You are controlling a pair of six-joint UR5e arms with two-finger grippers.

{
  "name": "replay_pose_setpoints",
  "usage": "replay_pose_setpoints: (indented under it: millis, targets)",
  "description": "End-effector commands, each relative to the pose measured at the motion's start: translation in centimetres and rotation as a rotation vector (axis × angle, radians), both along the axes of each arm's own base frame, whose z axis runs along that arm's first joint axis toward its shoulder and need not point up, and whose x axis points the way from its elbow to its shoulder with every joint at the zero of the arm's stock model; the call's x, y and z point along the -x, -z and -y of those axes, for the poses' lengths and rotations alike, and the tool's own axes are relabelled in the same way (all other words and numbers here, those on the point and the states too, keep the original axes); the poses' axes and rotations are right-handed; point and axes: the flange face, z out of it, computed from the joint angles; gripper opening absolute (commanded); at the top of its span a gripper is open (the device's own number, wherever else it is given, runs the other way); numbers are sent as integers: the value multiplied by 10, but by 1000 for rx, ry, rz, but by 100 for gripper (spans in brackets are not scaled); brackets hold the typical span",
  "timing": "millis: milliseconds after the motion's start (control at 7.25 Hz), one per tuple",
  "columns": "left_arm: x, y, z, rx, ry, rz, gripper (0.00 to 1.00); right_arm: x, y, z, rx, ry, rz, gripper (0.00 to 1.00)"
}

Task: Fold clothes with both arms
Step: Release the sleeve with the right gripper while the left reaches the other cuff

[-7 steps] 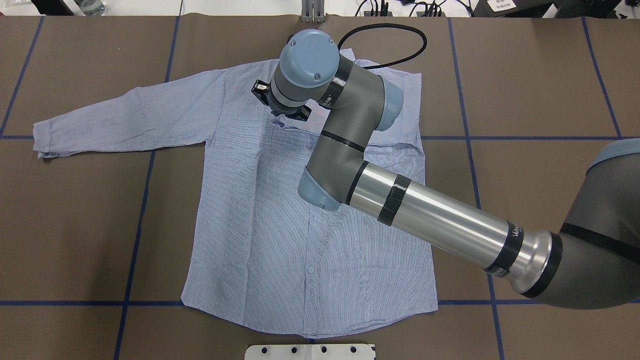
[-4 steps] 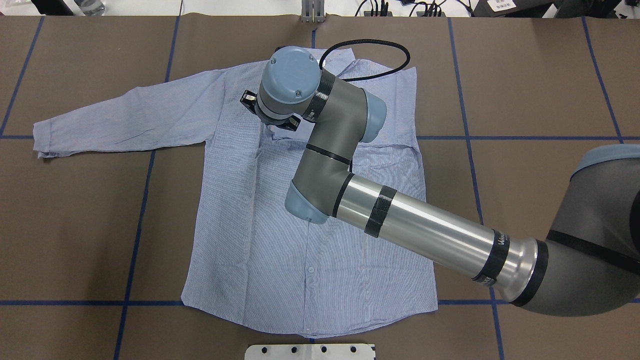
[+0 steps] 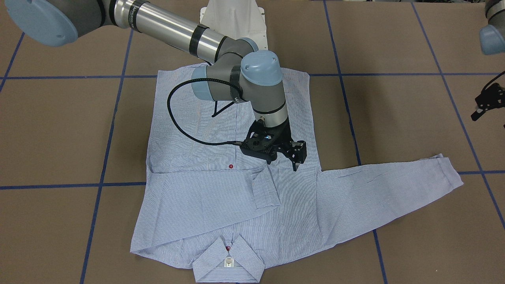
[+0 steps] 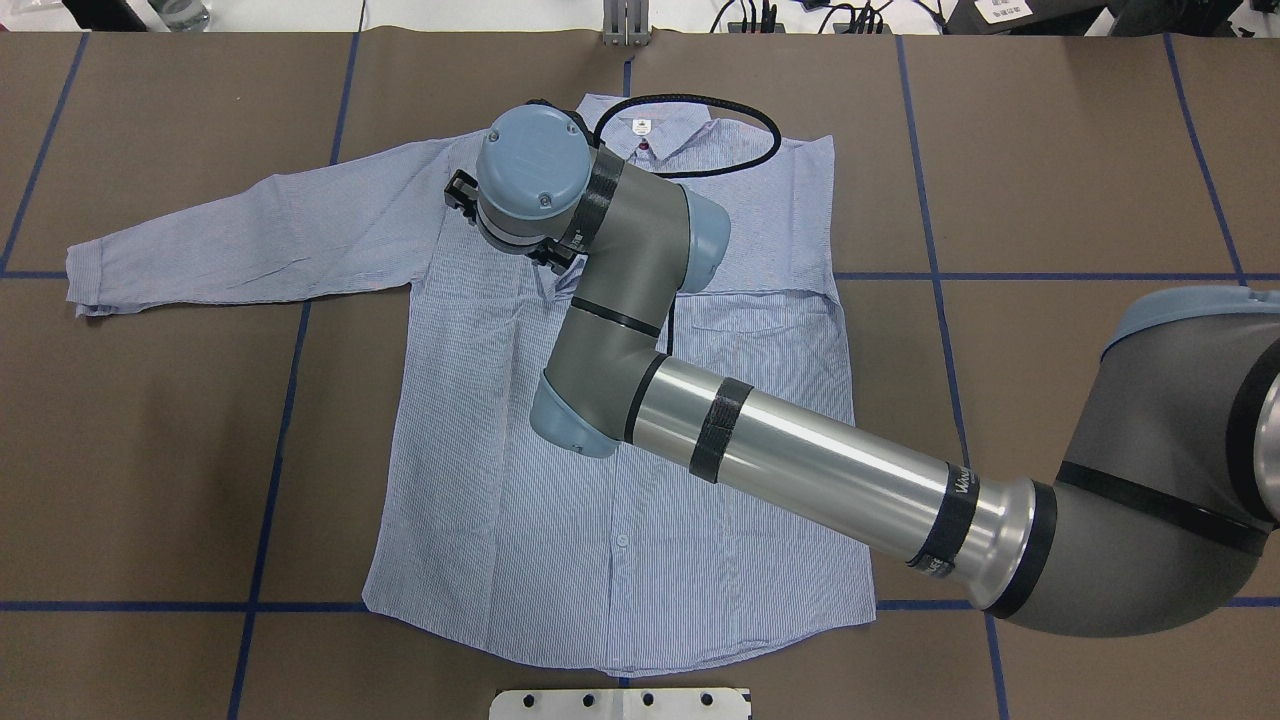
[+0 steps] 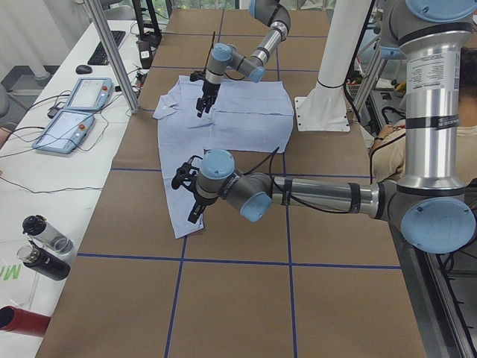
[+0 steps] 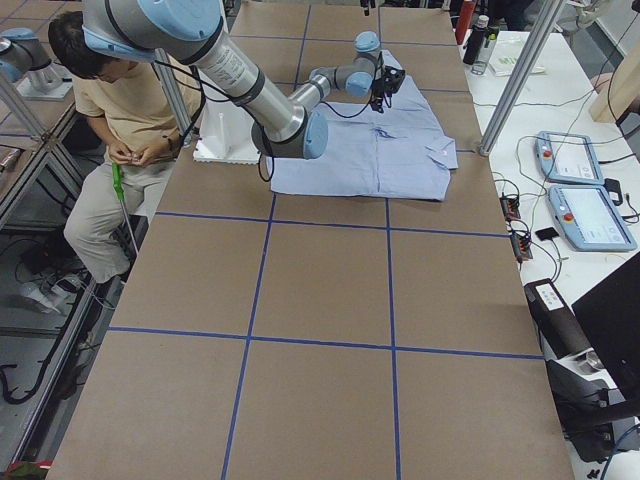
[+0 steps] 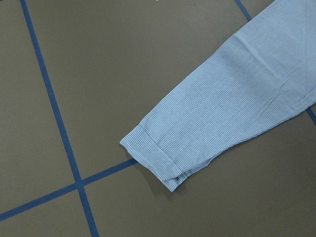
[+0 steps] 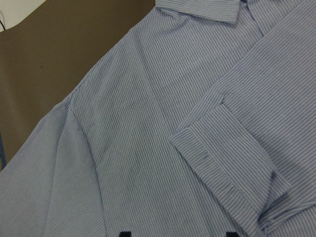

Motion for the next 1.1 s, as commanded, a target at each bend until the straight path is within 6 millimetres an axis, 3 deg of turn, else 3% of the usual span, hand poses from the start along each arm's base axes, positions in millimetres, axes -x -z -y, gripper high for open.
replay_pose_setpoints:
  millis: [0,138,414,552,690,966]
  targets:
    - [-62,-6,56,217,66,-59,100,-19,-8,-12,35,-25,51,99]
    - [-77,-14,74,301,119,-86,99,-35,-31,-22,33,-25,55,99]
    - [-83,-66,65,298,129,-105,98,-47,-53,-28,43,-26,40,99]
    - [-83,-63,64,350,178,-142,93,-60,-60,-34,45,-28,37,99]
    - [-80,-78,55,370,195,-153,83,-79,-70,-46,35,-27,54,99]
    - [-76,-99,45,372,196,-155,73,-85,-77,-50,34,-28,54,99]
